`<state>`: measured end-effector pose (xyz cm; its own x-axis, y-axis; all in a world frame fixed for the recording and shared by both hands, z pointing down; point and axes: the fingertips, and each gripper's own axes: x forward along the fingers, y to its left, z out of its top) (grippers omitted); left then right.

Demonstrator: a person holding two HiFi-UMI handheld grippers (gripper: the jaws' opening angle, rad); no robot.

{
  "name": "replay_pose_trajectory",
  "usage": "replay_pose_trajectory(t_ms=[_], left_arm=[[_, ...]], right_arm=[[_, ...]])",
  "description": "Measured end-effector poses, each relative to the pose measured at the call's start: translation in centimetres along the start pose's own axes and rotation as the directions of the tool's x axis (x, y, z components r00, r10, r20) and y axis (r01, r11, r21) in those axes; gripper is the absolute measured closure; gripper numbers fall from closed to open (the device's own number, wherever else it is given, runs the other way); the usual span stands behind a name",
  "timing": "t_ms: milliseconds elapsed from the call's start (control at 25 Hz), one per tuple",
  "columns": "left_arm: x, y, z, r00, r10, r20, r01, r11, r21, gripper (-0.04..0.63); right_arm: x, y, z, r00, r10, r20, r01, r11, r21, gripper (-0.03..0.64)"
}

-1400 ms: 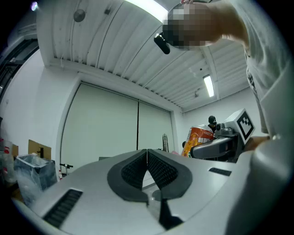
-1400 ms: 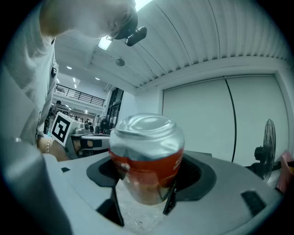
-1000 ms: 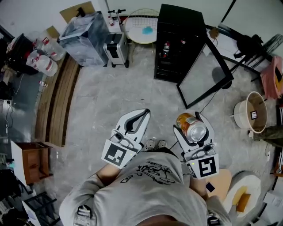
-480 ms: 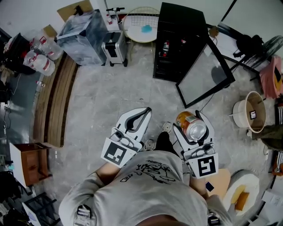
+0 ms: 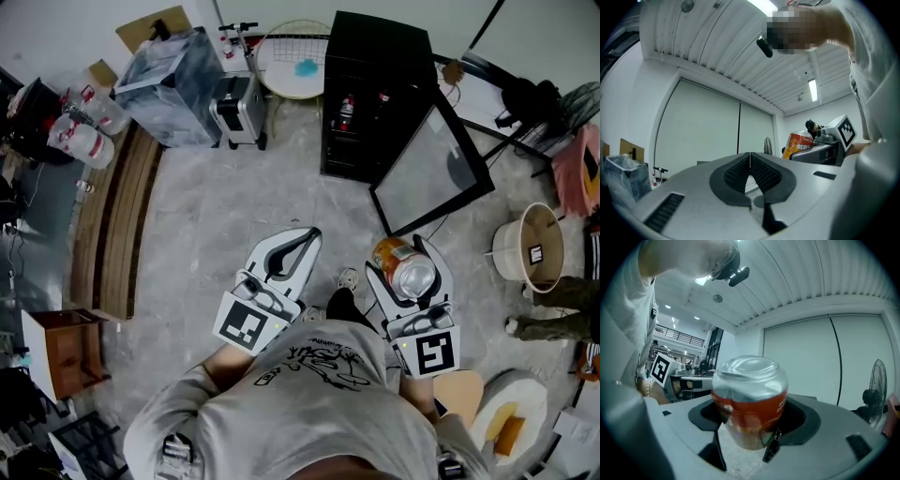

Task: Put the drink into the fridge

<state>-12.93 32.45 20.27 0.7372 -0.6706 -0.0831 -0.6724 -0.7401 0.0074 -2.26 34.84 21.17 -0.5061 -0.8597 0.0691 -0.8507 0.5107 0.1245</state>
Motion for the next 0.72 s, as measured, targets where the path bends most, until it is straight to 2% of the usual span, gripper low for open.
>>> replay_pose_trajectory(t_ms=[720], left_arm=[[15.0,0.4,-0.3,1.0,0.002,-0.008,-0.001,1.0,0.02,0.574]], right_arm=[[4.1,-14.1,-1.1,1.0,0.024,0.011,-0.024,1.0,0.008,0.275]])
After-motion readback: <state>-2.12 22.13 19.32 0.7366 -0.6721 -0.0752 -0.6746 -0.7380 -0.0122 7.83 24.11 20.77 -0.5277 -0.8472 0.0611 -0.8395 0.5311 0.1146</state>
